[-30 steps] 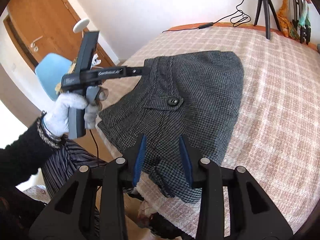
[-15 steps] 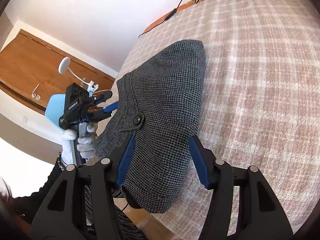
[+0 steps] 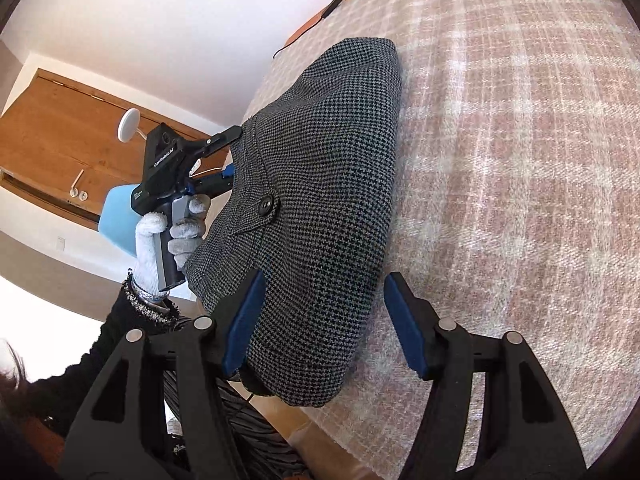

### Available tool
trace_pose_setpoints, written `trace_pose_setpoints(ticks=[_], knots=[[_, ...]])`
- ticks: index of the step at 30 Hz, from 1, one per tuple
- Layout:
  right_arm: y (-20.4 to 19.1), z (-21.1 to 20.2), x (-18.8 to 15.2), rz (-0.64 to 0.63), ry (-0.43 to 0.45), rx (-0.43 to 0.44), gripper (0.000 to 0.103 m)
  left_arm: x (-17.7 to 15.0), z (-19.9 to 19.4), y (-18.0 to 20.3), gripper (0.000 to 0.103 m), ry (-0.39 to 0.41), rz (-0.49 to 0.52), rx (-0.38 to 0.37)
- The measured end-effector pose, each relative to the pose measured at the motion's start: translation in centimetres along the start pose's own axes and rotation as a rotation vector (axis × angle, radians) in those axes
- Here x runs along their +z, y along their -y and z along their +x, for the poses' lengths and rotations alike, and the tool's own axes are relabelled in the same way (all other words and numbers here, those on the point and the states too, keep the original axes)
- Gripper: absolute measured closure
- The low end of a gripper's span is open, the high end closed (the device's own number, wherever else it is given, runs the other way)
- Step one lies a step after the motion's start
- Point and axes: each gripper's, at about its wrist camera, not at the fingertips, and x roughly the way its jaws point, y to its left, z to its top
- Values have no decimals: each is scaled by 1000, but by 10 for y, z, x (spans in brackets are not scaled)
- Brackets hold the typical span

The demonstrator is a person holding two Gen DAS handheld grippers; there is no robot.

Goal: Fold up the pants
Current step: 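Hold the folded shorts with both grippers and lift them off the bed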

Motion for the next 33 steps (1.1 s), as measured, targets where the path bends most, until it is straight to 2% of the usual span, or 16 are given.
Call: trace_pose_setpoints(ticks=[4, 7, 10, 12, 16, 18, 22, 27, 33], knots=[[5, 13, -10, 23, -37, 52, 35, 4, 16, 2, 41, -26, 14, -11], [5, 15, -14, 15, -24, 78, 35, 7, 23, 0, 41, -19, 4, -51], [2, 18, -13, 30, -15, 111, 35, 9, 29, 4, 41, -14, 22, -58], [-4, 21, -12, 20, -13, 108, 35, 9, 32, 6, 42, -4, 25, -68], [-15, 31, -13, -17, -1, 80, 34, 9, 39, 16, 42, 4, 72, -39], [-17, 34, -13, -23, 9, 65, 37, 8, 41, 18, 48, 10, 82, -20], [-22, 37, -12, -12, 19, 20, 60, 6, 41, 25, 59, 24, 132, 21], [-28, 37, -10, -51, 24, -39, 69, 1, 37, 40, 72, 61, 227, 71], [-55, 42, -6, -135, 40, -157, 77, -3, 32, 49, 75, 96, 264, 102]])
